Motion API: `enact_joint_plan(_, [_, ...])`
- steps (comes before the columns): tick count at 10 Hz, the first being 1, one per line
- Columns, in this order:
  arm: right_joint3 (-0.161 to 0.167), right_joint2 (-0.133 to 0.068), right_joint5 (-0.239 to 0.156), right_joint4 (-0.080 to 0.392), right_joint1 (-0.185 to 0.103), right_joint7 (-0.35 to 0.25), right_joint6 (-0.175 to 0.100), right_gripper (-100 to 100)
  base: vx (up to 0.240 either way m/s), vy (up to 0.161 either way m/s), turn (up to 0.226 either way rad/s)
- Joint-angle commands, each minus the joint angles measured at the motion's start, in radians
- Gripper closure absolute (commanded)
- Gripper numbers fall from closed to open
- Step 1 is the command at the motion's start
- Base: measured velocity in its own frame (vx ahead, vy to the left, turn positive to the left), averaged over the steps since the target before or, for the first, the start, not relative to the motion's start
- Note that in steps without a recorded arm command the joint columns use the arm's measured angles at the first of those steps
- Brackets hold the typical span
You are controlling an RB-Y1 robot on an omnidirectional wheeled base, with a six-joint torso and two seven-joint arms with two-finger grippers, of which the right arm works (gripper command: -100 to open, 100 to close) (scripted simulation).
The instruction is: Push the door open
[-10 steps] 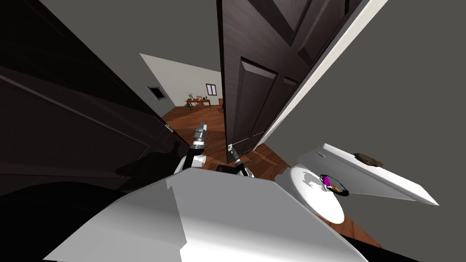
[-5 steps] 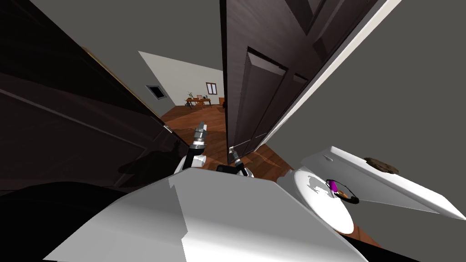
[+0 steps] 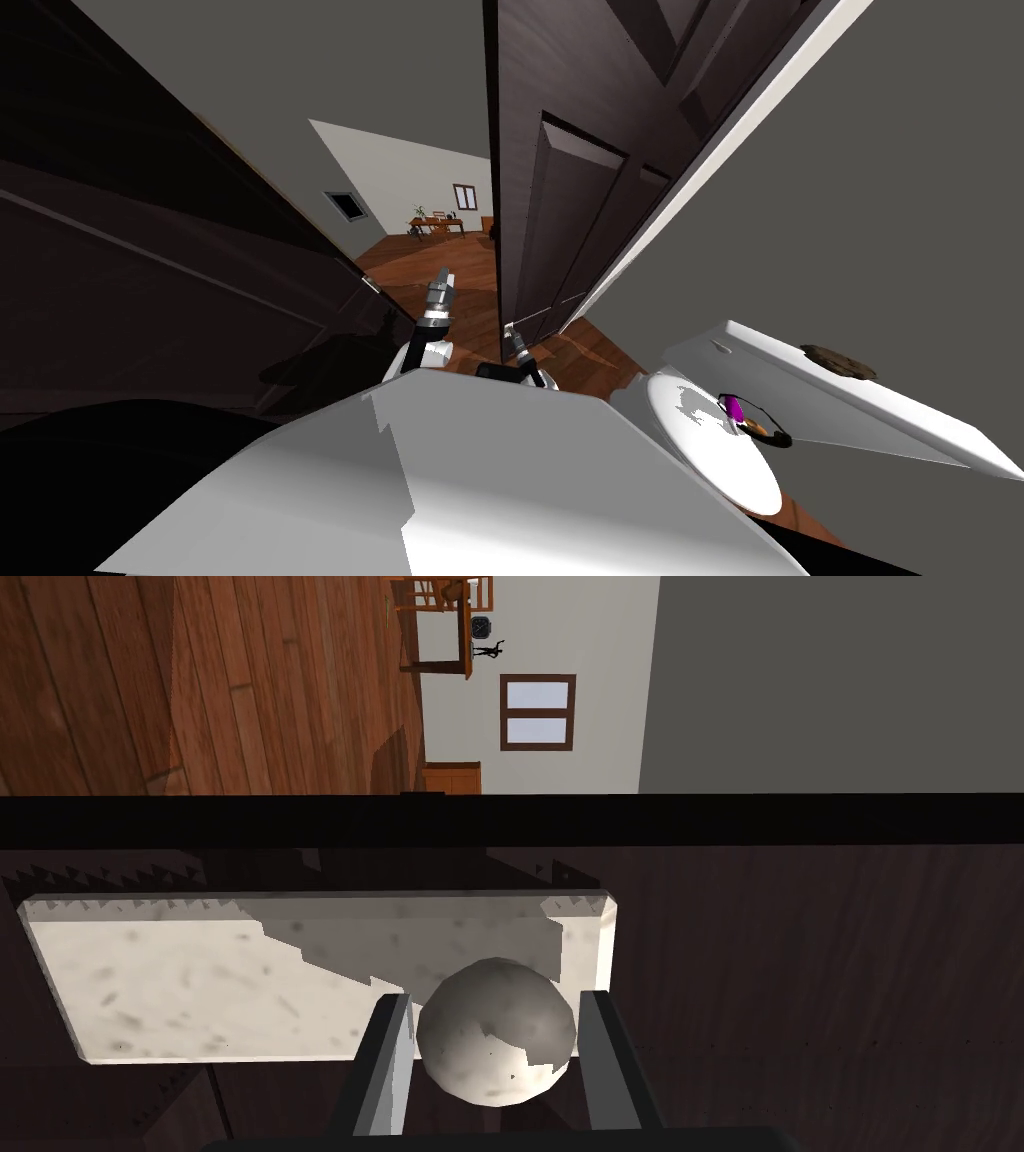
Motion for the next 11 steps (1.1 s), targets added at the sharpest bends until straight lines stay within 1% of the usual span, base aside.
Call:
enact_joint_plan(1, [-0.018,-0.002,-0.005,0.01,-0.008,0.005,-0.007,100,0.118,0.121,-0.04])
enact_joint_plan(2, [-0.023,-0.003,-0.007,0.011,-0.009,0.006,-0.007,100,0.113,0.111,-0.028])
enact_joint_plan(4, [-0.049,-0.008,-0.014,0.018,-0.014,0.012,-0.007,100,0.133,0.16,-0.04])
enact_joint_plan(5, [-0.057,-0.009,-0.017,0.019,-0.015,0.014,-0.008,100,0.139,0.142,-0.045])
enact_joint_plan(6, [-0.072,-0.011,-0.021,0.023,-0.018,0.018,-0.008,100,0.151,0.146,-0.04])
enact_joint_plan(7, [-0.081,-0.011,-0.024,0.025,-0.019,0.02,-0.008,100,0.143,0.129,-0.049])
enact_joint_plan(8, [-0.098,-0.012,-0.029,0.03,-0.022,0.025,-0.009,100,0.161,0.139,-0.061])
enact_joint_plan(11, [-0.126,-0.013,-0.037,0.036,-0.027,0.031,-0.009,100,0.126,0.127,-0.049])
